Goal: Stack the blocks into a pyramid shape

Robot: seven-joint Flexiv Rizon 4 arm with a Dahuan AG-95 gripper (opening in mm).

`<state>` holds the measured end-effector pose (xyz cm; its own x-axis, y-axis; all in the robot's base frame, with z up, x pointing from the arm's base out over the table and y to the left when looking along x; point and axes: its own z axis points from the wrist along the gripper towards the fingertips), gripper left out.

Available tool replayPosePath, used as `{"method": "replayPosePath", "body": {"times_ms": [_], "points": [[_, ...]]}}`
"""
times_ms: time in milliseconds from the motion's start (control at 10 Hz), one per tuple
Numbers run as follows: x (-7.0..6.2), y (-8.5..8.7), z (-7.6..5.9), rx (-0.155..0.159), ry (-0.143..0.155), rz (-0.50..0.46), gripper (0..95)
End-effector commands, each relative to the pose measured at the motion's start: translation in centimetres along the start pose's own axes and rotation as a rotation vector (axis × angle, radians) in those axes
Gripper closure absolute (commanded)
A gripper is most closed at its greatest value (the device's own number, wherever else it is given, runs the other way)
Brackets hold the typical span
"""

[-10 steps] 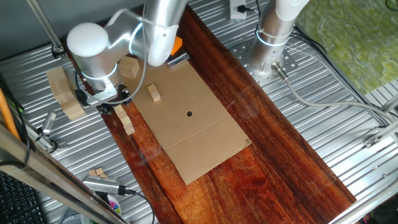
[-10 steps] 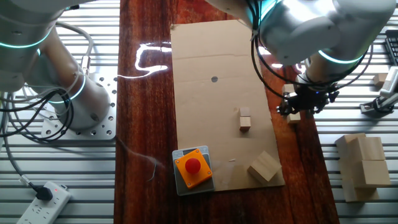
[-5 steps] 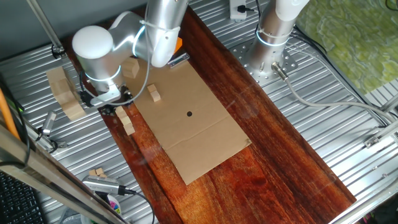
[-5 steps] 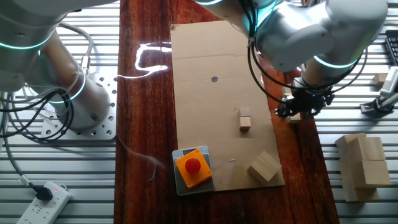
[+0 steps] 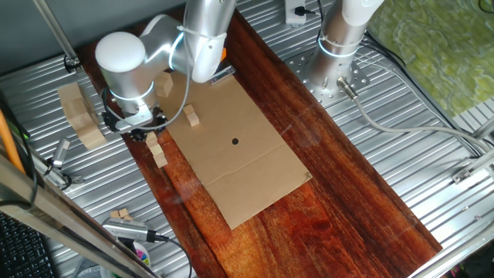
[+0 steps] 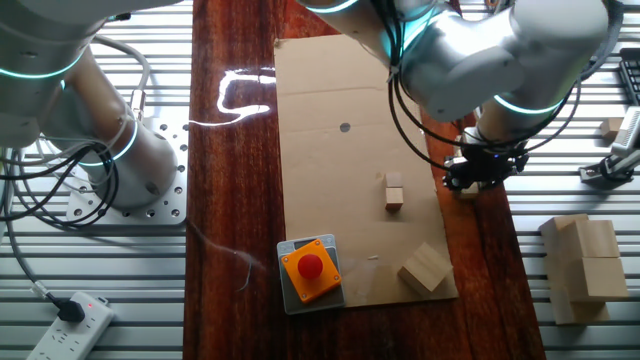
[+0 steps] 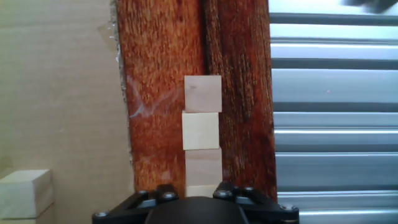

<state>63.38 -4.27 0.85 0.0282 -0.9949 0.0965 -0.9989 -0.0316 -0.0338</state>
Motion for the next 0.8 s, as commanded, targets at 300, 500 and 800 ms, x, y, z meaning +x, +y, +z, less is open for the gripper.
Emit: {"method": "replayPosePath", "body": {"times_ms": [300,500,800], "points": [[0.6,0.1,-1.1,0.002,0.003,0.009,95.0],[0.9,0.5,-2.4,-0.006,0.0,0.019,95.0],[0.5,1.5,-4.7,-0.016,0.001,0.037,95.0]]}}
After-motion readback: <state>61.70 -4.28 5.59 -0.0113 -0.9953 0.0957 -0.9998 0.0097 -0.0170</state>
